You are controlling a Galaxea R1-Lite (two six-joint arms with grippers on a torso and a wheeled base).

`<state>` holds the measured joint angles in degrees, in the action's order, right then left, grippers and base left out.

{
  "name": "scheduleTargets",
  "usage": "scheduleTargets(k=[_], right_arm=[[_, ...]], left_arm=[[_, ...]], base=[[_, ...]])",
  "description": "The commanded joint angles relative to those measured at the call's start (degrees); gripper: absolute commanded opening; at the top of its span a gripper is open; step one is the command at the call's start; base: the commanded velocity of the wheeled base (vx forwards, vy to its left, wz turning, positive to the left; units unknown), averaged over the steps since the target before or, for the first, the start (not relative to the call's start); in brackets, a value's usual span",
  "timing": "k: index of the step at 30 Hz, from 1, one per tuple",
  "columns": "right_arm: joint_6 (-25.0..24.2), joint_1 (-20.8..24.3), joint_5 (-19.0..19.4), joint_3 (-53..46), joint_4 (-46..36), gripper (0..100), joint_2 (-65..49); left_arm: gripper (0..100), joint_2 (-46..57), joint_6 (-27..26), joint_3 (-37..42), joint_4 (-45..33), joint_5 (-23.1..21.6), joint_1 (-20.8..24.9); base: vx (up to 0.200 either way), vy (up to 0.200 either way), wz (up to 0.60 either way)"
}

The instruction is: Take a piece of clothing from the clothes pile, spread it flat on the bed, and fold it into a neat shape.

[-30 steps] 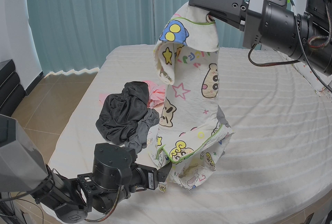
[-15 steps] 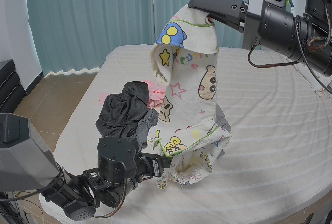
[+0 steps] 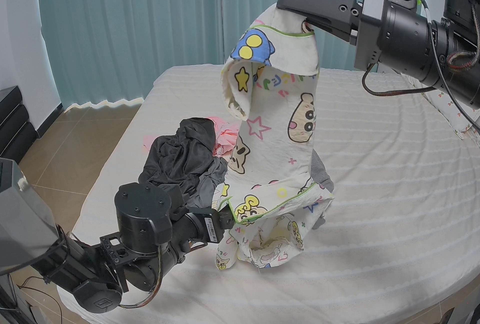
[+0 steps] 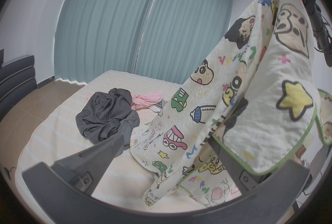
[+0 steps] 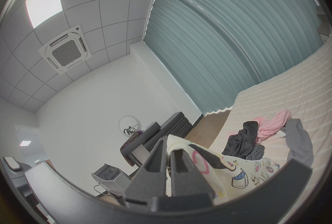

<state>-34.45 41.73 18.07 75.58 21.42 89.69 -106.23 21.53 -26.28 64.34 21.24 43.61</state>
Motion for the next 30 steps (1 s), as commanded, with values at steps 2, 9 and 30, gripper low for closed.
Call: scheduleTargets(k=[2,9,30], right_arm=[[0.0,0.02,0.04,0.18,-0.24,0,-0.48],[0.0,0.37,0.04,0.27,-0.33,0,-0.57],[0.0,1.87,0.04,0.18,-0.33,0,-1.36]], left_arm=[[100,1.02,0.0,0.44,0.08,-0.58,0.08],[100,-2.4,0.18,-0.17,0.17,-4.54,0.43],[100,-14.71,1.32,-7.73,0.35,-7.53,-2.12]], base=[[0.0,0.0,0.0],[0.0,0.0,0.0],[0.0,0.0,0.0]])
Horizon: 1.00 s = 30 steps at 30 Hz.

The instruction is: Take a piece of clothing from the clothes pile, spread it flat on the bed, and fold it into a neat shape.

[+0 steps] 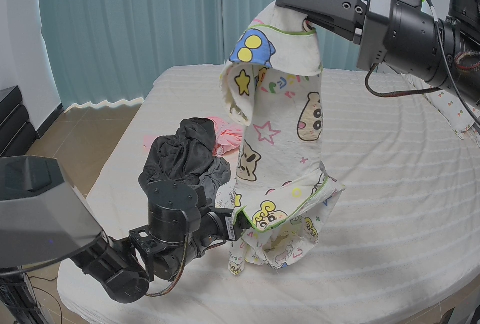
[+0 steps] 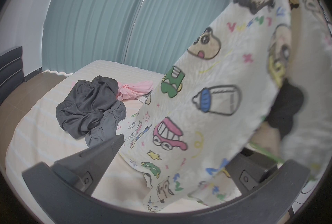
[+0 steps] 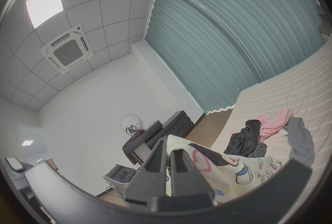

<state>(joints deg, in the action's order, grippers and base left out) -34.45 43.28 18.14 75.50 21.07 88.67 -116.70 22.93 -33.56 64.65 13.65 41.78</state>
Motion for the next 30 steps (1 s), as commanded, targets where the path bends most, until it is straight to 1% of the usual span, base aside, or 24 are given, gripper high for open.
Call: scheduleTargets(k=[1,7,16,18,30], right_arm=[[0.0,0.32,-0.03,0.27,0.03,0,-0.34],[0.0,0.32,-0.03,0.35,0.12,0,-1.57],[0.0,0.41,-0.03,0.7,0.12,0,-2.01],[0.0,0.49,-0.03,0.7,0.12,0,-1.93],[0.0,0.41,-0.03,0.62,0.03,0,-1.75]], left_arm=[[100,-4.24,-0.08,-0.45,0.04,0.06,-0.29],[100,-8.28,0.01,1.04,4.44,-0.03,-0.29],[100,-11.09,0.18,3.77,5.23,-0.47,0.76],[100,-11.53,0.27,4.56,6.54,-0.47,1.47],[100,-16.98,0.54,4.82,9.8,-0.29,2.7]], base=[[0.0,0.0,0.0],[0.0,0.0,0.0],[0.0,0.0,0.0],[0.0,0.0,0.0],[0.0,0.0,0.0]])
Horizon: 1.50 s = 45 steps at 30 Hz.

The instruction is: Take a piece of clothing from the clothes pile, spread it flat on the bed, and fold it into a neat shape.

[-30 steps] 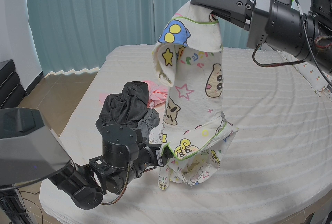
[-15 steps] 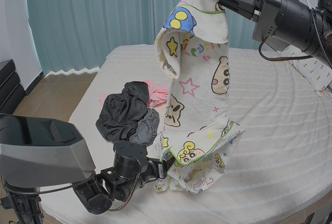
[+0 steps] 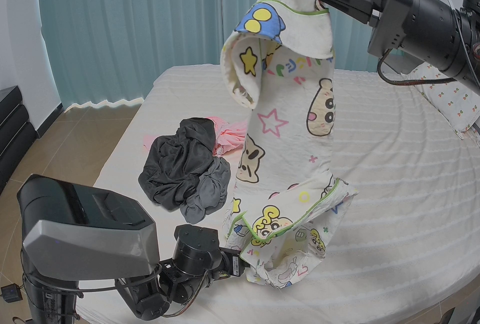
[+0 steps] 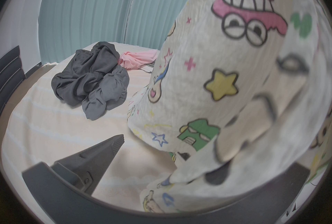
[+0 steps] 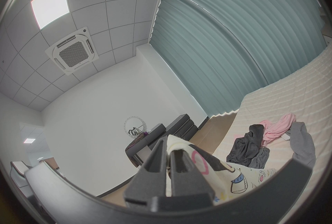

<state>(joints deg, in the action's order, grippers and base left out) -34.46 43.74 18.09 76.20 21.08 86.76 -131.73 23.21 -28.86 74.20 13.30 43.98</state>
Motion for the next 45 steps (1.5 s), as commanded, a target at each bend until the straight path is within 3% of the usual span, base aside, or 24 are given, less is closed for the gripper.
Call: scheduleTargets(k=[1,2,3,10,15,19,21,25,30,33,37,41,45], right_arm=[[0.01,-0.06,0.01,-0.09,0.1,0,0.25],[0.01,-0.06,0.01,-0.09,0.1,0,0.25],[0.01,-0.06,0.01,-0.09,0.1,0,0.34],[0.01,-0.59,0.01,-0.53,0.02,0,-0.01],[0.01,-3.84,0.01,-1.41,-1.3,0,-0.72],[0.1,-7.97,0.01,-4.22,-3.5,0,-3.18],[0.1,-9.64,0.28,-6.77,-3.5,0,-4.76],[0.1,-13.24,0.54,-11.69,-3.41,0,-7.22],[0.19,-17.72,0.72,-18.99,-2.88,0,-11.79],[0.36,-18.78,0.72,-20.3,-2.88,0,-12.93],[0.54,-22.21,2.92,-22.94,-2.36,0,-14.25],[0.54,-25.46,4.85,-23.29,0.63,0,-13.9],[0.54,-26.34,5.11,-22.68,3.09,0,-14.25]], left_arm=[[100,-2.13,0.7,0.11,0.24,0.06,0.84],[100,-2.13,0.7,0.11,0.24,0.06,0.84],[0,-2.13,2.1,0.03,0.33,0.15,1.46],[0,-1.77,4.39,2.22,1.65,0.32,2.16],[0,-0.1,4.39,10.66,10.17,0.67,1.98],[0,3.24,3.77,16.11,15.8,5.24,-0.48],[0,6.84,3.86,16.37,15.8,7.71,-1.36],[0,16.42,3.68,16.55,15.8,7.71,-3.38],[0,24.86,-3.35,13.39,15.8,8.15,-7.51],[0,27.76,-4.14,11.72,15.8,8.15,-9.0],[0,34.79,-4.93,6.0,9.91,8.15,-9.71],[0,45.95,-5.11,-4.1,-8.64,8.15,-9.35],[0,50.78,-5.19,-9.82,-17.34,8.15,-9.44]], base=[[0.0,0.0,0.0],[0.0,0.0,0.0],[0.0,0.0,0.0],[0.0,0.0,0.0],[0.0,0.0,0.0],[0.0,0.0,0.0],[0.0,0.0,0.0],[0.0,0.0,0.0],[0.0,0.0,0.0],[0.0,0.0,0.0],[0.0,0.0,0.0],[0.0,0.0,0.0],[0.0,0.0,0.0]])
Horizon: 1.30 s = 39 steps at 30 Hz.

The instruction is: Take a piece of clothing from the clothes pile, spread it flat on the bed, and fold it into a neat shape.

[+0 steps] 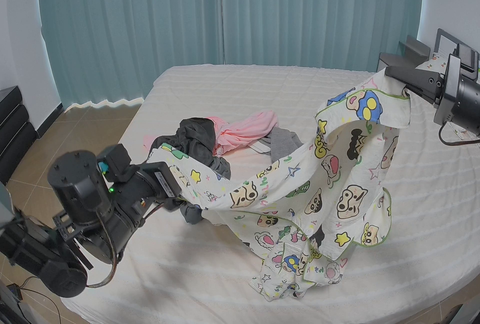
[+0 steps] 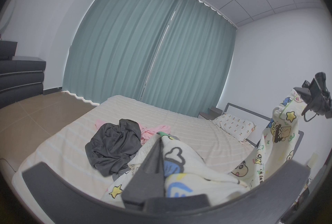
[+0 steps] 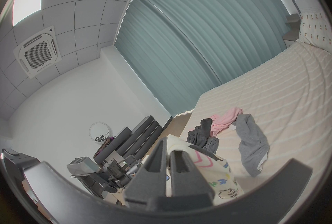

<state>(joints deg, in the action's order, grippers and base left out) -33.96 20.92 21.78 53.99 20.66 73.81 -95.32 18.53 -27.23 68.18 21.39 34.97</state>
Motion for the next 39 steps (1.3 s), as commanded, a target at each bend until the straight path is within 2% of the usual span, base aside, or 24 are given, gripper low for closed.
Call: scheduleTargets(k=[1,2,4,6,10,13,16,22,27,33,39], right_arm=[[0.04,-3.52,1.42,-0.47,3.51,0,-1.3],[0.04,-3.6,2.3,0.06,5.7,0,-1.57],[-0.05,-3.52,3.35,1.2,8.34,0,-1.74],[-0.14,-3.34,3.44,2.7,9.57,0,-1.66],[-0.23,-3.25,3.53,5.6,9.66,0,-1.57],[-0.4,-2.9,3.88,5.95,9.4,0,-1.3],[-0.4,0.88,3.44,1.55,9.83,0,0.45],[-1.9,1.14,3.44,-0.99,10.71,0,3.79],[-2.16,1.23,3.44,-2.22,10.63,0,4.32],[-2.16,1.49,3.62,-2.4,10.36,0,3.71],[-2.16,2.46,3.62,-8.46,10.89,0,5.29]], left_arm=[[0,14.37,-0.51,-11.44,-11.32,0.05,-0.43],[0,16.39,-0.6,-15.39,-16.33,0.05,-0.61],[0,16.74,-0.6,-20.67,-20.98,0.58,-0.61],[0,16.74,-0.6,-24.89,-23.18,1.72,-0.43],[0,17.27,-1.3,-26.56,-24.59,1.63,0.09],[0,17.62,-2.09,-25.59,-26.43,1.63,1.85],[0,18.06,-1.83,-18.73,-26.79,1.46,5.02],[0,19.12,0.45,-11.0,-26.7,0.84,5.37],[0,18.94,3.88,-10.56,-27.05,0.93,5.45],[0,18.68,4.23,-9.77,-27.14,0.84,6.33],[0,17.01,5.38,-7.04,-27.05,0.84,6.77]], base=[[0.0,0.0,0.0],[0.0,0.0,0.0],[0.0,0.0,0.0],[0.0,0.0,0.0],[0.0,0.0,0.0],[0.0,0.0,0.0],[0.0,0.0,0.0],[0.0,0.0,0.0],[0.0,0.0,0.0],[0.0,0.0,0.0],[0.0,0.0,0.0]])
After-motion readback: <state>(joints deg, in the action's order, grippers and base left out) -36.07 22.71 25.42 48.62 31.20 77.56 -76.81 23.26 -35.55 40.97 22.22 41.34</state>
